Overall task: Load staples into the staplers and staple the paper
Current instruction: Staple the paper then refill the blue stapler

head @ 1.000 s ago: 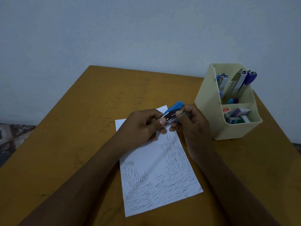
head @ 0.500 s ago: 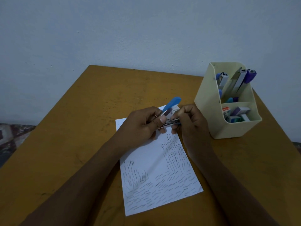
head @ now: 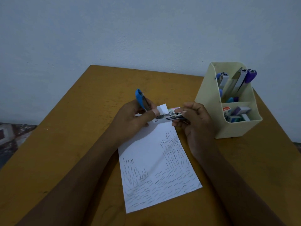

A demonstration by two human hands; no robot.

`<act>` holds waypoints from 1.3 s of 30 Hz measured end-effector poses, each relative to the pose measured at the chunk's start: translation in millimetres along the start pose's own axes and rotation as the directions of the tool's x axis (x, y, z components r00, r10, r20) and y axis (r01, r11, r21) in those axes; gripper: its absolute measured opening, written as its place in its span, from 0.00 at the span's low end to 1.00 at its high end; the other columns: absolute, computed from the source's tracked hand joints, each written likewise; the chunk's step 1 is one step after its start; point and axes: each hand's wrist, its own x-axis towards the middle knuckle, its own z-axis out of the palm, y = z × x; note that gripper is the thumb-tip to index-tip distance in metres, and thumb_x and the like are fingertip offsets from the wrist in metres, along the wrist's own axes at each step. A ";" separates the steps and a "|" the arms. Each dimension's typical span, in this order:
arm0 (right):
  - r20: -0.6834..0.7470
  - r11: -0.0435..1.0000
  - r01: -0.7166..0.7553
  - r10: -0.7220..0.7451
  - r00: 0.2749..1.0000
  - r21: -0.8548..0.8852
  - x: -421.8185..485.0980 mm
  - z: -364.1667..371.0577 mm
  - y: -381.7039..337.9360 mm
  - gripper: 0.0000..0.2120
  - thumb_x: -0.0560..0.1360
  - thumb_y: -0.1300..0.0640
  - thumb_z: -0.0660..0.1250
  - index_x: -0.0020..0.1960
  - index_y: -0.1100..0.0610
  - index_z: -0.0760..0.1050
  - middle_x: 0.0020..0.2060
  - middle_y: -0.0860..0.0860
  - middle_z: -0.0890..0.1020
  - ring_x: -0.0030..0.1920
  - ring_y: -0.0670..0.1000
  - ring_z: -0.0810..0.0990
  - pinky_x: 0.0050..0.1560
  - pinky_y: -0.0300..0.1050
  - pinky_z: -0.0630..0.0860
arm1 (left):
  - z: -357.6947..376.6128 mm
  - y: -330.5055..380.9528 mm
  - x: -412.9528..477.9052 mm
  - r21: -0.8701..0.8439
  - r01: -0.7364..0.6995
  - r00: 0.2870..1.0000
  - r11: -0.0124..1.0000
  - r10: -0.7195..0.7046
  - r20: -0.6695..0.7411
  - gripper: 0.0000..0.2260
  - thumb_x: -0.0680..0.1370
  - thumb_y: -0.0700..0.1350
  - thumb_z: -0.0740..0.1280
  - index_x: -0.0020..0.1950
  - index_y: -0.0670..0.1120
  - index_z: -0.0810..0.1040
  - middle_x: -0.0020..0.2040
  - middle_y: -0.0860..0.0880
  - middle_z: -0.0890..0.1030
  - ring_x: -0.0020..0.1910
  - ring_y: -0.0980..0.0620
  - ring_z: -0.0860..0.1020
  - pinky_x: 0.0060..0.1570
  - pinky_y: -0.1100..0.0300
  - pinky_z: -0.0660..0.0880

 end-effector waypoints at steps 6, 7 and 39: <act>0.097 0.944 0.138 -0.114 0.989 -0.300 -0.9 -3.1 2.5 0.07 0.75 0.67 0.62 0.47 0.58 0.74 0.37 0.53 0.81 0.31 0.49 0.77 0.32 0.41 0.76 | -21.5 3.6 -4.1 -0.014 0.051 0.996 0.999 -0.050 0.075 0.06 0.74 0.43 0.71 0.48 0.41 0.82 0.43 0.47 0.83 0.38 0.52 0.80 0.37 0.62 0.78; 0.137 0.885 0.211 -0.168 0.976 -0.415 -1.7 -2.9 4.4 0.05 0.75 0.65 0.63 0.46 0.56 0.74 0.38 0.52 0.81 0.32 0.47 0.78 0.33 0.40 0.77 | -24.6 3.8 -4.4 -0.003 0.045 0.995 0.999 -0.045 0.089 0.07 0.73 0.42 0.72 0.48 0.41 0.82 0.43 0.48 0.83 0.37 0.53 0.79 0.37 0.63 0.78; 0.272 0.249 0.331 -0.243 0.931 -0.910 16.0 -17.1 14.0 0.19 0.73 0.57 0.66 0.64 0.56 0.74 0.57 0.53 0.79 0.54 0.50 0.73 0.55 0.42 0.68 | -30.1 -2.0 -3.9 0.471 0.000 0.975 0.882 -0.105 0.196 0.09 0.69 0.46 0.77 0.43 0.59 0.80 0.45 0.60 0.81 0.46 0.65 0.77 0.40 0.75 0.70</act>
